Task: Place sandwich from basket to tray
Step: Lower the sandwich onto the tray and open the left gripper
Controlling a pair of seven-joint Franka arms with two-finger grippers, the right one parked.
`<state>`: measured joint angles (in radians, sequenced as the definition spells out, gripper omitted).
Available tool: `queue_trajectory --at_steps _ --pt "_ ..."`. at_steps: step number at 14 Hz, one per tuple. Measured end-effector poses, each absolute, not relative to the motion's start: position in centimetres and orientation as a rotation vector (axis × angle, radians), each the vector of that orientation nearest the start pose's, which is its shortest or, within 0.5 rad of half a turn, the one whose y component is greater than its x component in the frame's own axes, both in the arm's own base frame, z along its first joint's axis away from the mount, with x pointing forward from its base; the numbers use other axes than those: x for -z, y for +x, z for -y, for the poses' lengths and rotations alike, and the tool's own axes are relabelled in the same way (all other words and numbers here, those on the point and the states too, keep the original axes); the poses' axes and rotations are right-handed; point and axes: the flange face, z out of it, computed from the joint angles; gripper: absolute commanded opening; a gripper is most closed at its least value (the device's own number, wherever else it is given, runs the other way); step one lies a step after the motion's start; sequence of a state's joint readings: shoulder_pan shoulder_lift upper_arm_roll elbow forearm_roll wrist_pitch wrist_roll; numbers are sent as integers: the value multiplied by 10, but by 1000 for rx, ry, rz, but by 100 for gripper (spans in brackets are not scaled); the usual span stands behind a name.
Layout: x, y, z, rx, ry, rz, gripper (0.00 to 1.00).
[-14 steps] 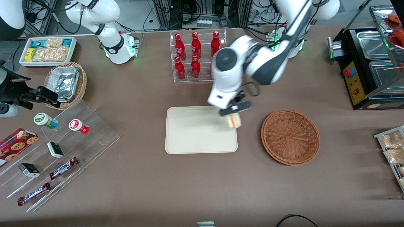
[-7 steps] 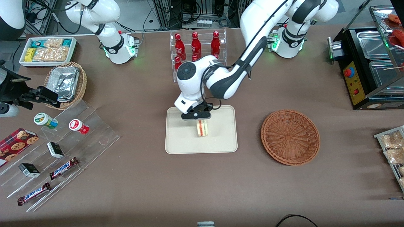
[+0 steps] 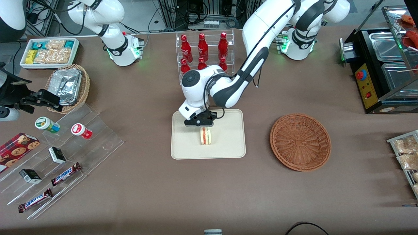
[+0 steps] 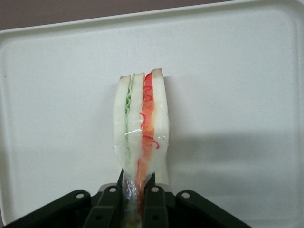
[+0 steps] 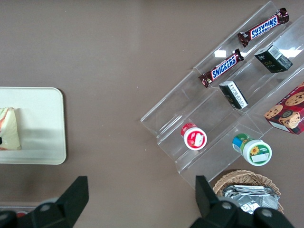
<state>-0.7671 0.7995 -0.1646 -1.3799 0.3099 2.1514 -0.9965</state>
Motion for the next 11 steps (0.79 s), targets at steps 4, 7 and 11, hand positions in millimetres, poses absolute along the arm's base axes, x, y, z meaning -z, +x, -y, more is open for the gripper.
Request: queue_trajectory --at_steps 4,7,11 --pt "-241 473 563 173 -3045 -78 100" --pt "-257 481 563 200 -3058 -40 100" --pt "-345 494 542 173 -3052 151 100"
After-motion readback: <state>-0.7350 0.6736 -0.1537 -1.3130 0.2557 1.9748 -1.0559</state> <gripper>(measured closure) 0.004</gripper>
